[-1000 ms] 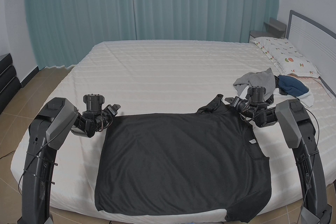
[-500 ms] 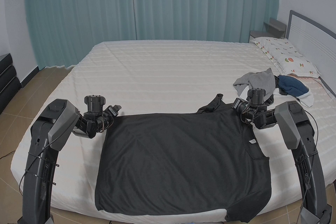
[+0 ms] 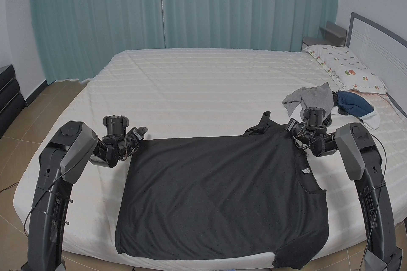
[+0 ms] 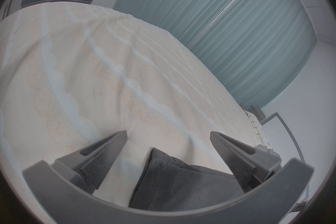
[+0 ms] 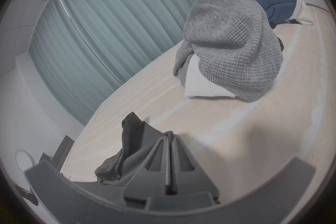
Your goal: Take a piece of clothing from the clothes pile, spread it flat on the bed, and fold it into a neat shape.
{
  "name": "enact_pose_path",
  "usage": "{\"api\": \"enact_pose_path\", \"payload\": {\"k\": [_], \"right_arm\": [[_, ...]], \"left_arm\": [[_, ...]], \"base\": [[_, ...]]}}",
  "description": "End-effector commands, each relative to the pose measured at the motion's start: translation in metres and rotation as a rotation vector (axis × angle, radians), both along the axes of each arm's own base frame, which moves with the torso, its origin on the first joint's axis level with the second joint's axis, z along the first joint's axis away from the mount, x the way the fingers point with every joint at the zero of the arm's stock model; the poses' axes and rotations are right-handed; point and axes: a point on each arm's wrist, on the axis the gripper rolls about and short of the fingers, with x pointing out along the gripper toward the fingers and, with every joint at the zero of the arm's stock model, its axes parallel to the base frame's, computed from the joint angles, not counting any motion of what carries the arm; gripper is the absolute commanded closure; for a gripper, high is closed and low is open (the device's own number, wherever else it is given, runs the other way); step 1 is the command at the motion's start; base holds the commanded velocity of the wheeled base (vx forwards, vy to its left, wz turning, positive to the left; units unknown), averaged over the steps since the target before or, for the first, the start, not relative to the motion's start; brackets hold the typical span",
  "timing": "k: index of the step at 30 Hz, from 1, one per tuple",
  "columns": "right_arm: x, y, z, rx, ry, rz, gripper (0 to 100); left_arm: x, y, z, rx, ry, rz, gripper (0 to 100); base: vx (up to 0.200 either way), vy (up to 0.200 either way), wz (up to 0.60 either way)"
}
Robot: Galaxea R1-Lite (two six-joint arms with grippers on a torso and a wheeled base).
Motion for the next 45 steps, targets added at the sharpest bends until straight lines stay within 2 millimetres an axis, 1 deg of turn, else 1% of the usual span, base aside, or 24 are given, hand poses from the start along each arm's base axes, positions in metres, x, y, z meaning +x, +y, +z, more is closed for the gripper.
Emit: {"api": "enact_pose_path", "payload": {"k": [1,3,9,11,17,26,27,31,34,36,38,39,40,41,42,43,45], "right_arm": [[0.0,0.002,-0.001,0.001,0.001,0.003,100],[0.0,0.002,-0.001,0.001,0.001,0.003,100],[0.0,0.002,0.0,0.001,0.0,0.003,100],[0.0,0.002,0.0,0.001,0.0,0.003,100],[0.0,0.003,0.001,0.001,-0.002,0.006,100],[0.0,0.005,0.002,0.002,-0.003,0.007,100],[0.0,0.005,0.002,0.002,-0.003,0.007,100],[0.0,0.006,0.004,0.004,-0.008,0.009,100],[0.0,0.006,0.005,0.005,-0.01,0.007,100],[0.001,0.007,0.009,0.005,-0.032,0.001,100],[0.003,0.005,0.021,-0.001,-0.105,-0.023,100],[0.003,0.004,0.024,-0.003,-0.12,-0.029,100],[0.004,0.0,0.03,-0.004,-0.161,-0.045,100],[0.004,0.0,0.03,-0.004,-0.161,-0.045,100],[0.005,-0.003,0.035,-0.005,-0.198,-0.065,100],[0.005,-0.003,0.035,-0.005,-0.2,-0.067,100],[0.005,-0.004,0.023,-0.019,-0.182,-0.089,100]], "left_arm": [[-0.003,-0.003,0.0,0.002,0.005,-0.001,0],[-0.005,-0.002,0.005,0.004,0.003,0.003,0],[-0.017,-0.005,0.025,-0.009,-0.049,-0.002,0],[-0.02,-0.006,0.028,-0.013,-0.072,-0.01,0],[-0.024,-0.015,0.022,-0.01,-0.072,-0.038,0],[-0.023,-0.015,0.012,0.035,-0.062,-0.073,0],[-0.023,-0.015,0.012,0.035,-0.062,-0.073,100],[-0.021,-0.013,0.013,0.035,-0.071,-0.068,100],[-0.017,-0.011,0.012,0.036,-0.08,-0.056,100],[-0.013,-0.011,0.014,0.04,-0.103,-0.042,100],[-0.009,-0.007,0.02,0.044,-0.13,-0.013,100],[-0.008,-0.005,0.022,0.045,-0.137,-0.004,100],[-0.005,0.001,0.026,0.043,-0.163,0.026,100],[-0.005,0.001,0.026,0.043,-0.163,0.026,100],[-0.003,0.003,0.029,0.033,-0.197,0.046,100],[-0.003,0.004,0.029,0.032,-0.198,0.05,100],[-0.003,0.005,0.028,0.02,-0.207,0.056,100]], "base": [[0.0,0.0,0.0],[0.0,0.0,0.0],[0.0,0.0,0.0],[0.0,0.0,0.0],[0.0,0.0,0.0],[0.0,0.0,0.0],[0.0,0.0,0.0],[0.0,0.0,0.0],[0.0,0.0,0.0],[0.0,0.0,0.0],[0.0,0.0,0.0],[0.0,0.0,0.0],[0.0,0.0,0.0],[0.0,0.0,0.0],[0.0,0.0,0.0],[0.0,0.0,0.0],[0.0,0.0,0.0]]}}
